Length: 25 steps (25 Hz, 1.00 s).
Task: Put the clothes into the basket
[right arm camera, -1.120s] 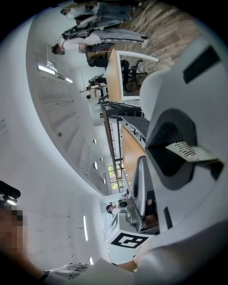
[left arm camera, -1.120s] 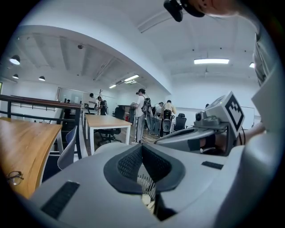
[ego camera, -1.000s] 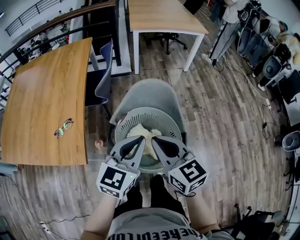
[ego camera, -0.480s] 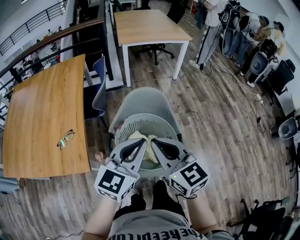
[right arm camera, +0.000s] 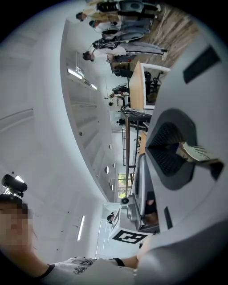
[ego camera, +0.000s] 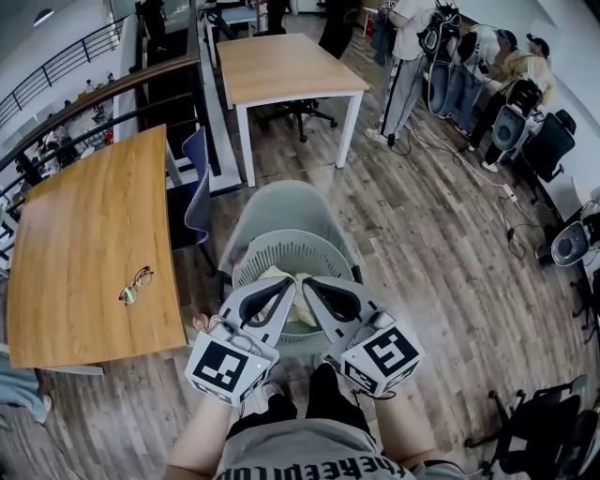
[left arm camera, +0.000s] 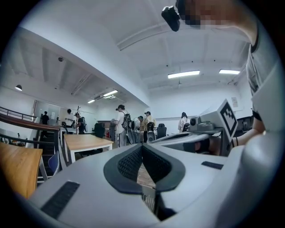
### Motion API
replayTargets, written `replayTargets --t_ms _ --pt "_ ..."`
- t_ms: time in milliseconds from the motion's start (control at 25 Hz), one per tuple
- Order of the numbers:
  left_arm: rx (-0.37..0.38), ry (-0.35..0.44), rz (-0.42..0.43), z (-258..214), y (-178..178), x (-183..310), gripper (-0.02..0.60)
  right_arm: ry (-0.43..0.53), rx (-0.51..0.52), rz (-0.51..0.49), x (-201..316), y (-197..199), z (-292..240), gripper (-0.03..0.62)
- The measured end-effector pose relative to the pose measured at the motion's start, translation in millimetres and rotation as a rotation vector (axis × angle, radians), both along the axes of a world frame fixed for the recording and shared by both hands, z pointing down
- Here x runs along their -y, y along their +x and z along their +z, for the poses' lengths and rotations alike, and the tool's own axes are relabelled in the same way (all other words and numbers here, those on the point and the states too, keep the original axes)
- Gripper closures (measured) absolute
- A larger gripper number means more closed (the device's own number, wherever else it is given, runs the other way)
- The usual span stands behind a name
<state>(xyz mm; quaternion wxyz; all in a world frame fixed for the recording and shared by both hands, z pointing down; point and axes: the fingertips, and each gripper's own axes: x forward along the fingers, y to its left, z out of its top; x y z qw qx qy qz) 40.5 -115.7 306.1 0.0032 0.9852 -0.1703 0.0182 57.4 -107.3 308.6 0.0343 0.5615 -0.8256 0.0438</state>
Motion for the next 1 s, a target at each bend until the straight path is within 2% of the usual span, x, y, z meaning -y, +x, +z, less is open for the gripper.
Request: replayTargets --t_ms 1000 --pt "-0.049 0.049 0.048 -16 -42 -7 0.568 0.047 -0.027 0.044 -8 -42 -13 0.583"
